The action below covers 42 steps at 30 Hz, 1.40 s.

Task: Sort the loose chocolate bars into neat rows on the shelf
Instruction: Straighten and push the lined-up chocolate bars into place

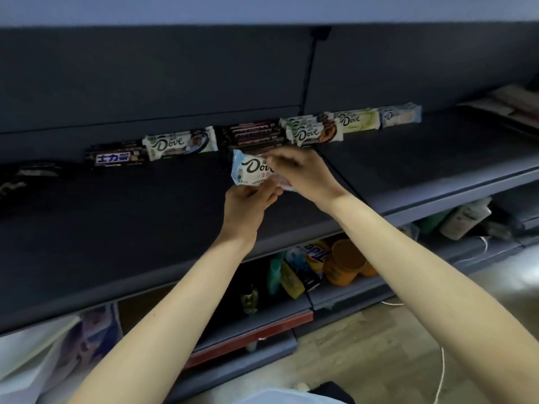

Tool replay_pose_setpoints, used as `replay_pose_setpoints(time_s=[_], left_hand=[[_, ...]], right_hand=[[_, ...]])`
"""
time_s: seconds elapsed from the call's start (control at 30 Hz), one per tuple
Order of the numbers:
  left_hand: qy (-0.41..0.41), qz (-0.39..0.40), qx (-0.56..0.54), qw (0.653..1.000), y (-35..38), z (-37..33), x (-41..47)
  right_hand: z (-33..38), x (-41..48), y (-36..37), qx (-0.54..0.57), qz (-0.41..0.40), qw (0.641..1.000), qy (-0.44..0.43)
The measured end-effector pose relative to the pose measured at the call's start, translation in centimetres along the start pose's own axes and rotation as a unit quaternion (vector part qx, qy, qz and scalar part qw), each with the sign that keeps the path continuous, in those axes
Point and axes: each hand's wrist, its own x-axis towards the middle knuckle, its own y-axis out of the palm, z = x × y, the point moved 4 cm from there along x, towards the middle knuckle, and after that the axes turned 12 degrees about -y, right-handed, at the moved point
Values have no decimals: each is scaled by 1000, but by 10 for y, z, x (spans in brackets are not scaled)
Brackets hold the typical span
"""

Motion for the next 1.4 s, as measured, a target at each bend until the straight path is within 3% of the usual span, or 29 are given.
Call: replay_pose_setpoints(time_s=[0.2,0.37,0.5,0.63,0.73,0.93,1.13,1.4], left_hand=[[-14,-58,-13,998,50,23,23],[5,-129,3,992,82,37,33],[69,-123,125,982,117,38,43],[128,-85,332,931,158,50,58],[176,-64,468,864,185,60,70],[177,-11,594,785,218,66,89],[158,-8,607,779,221,80,100],[156,-17,622,767,220,83,105]], right_hand=[[-51,1,-69,-39,-62,997,14],[-89,3,-113,-89,-51,994,22],[-117,11,-149,-161,-46,985,39],[-145,16,-176,-224,-43,973,25],[-163,23,-198,-275,-26,961,25],[-199,38,-235,-295,-36,954,46],[-230,62,-277,-335,-22,940,61],[-267,88,-309,-345,-68,931,94]])
